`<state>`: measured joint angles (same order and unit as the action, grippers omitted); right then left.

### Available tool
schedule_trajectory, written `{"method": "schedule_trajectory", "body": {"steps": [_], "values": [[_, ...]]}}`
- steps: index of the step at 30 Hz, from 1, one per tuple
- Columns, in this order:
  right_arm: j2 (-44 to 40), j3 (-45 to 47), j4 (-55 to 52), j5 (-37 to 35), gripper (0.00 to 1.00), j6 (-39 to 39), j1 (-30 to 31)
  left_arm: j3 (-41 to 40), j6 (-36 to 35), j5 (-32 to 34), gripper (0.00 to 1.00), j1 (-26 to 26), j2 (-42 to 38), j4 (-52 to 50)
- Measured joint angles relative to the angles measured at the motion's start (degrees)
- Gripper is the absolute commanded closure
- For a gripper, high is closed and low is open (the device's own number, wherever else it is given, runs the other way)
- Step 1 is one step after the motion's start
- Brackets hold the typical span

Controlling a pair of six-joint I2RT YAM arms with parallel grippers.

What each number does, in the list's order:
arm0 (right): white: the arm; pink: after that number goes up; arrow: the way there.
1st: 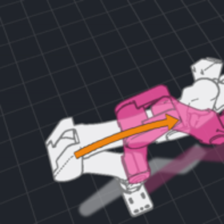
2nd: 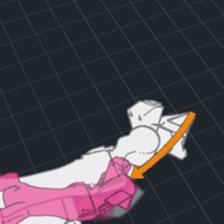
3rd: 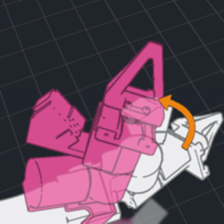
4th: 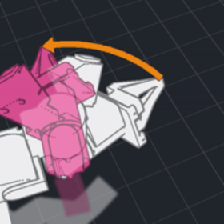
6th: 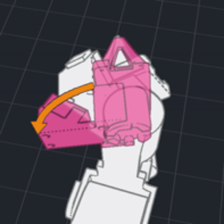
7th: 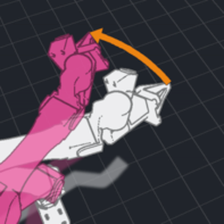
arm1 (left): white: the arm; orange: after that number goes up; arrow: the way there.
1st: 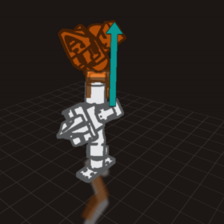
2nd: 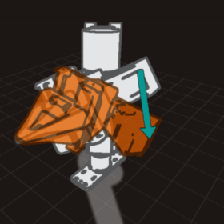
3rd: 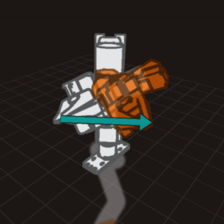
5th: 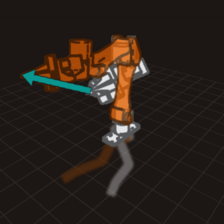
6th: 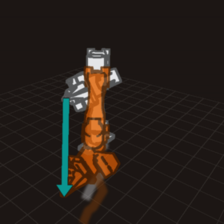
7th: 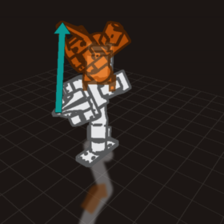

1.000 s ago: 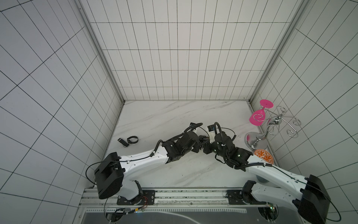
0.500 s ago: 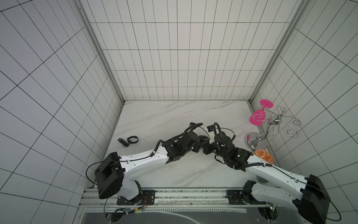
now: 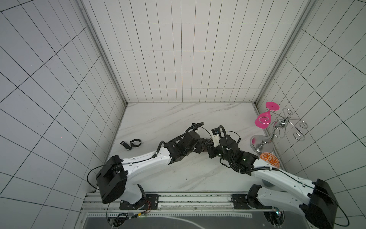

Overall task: Place watch on stand
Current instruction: Pick up the watch at the center of the board.

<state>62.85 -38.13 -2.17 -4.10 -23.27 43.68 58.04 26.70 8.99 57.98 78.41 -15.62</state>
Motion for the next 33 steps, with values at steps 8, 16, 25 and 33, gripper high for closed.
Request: {"method": "schedule_trajectory", "body": {"steps": [8, 16, 25, 33], "values": [[-0.3, 0.0, 0.1, 0.6, 1.0, -0.3, 0.3, -0.2, 1.9, 0.1, 0.6, 0.0, 0.5, 2.0], [-1.5, 0.0, 0.3, 1.4, 1.0, -1.0, 0.5, -0.9, 2.6, 1.3, 0.63, 0.0, 1.1, 3.1], [-1.6, 0.0, 0.3, 1.6, 1.0, -1.3, 1.7, -0.9, 2.9, 3.3, 0.72, 0.0, 3.5, 2.6], [-1.6, 0.0, 0.3, 1.2, 1.0, -1.4, 2.5, -0.1, 2.8, 4.5, 0.79, 0.0, 4.9, 1.7]]}}
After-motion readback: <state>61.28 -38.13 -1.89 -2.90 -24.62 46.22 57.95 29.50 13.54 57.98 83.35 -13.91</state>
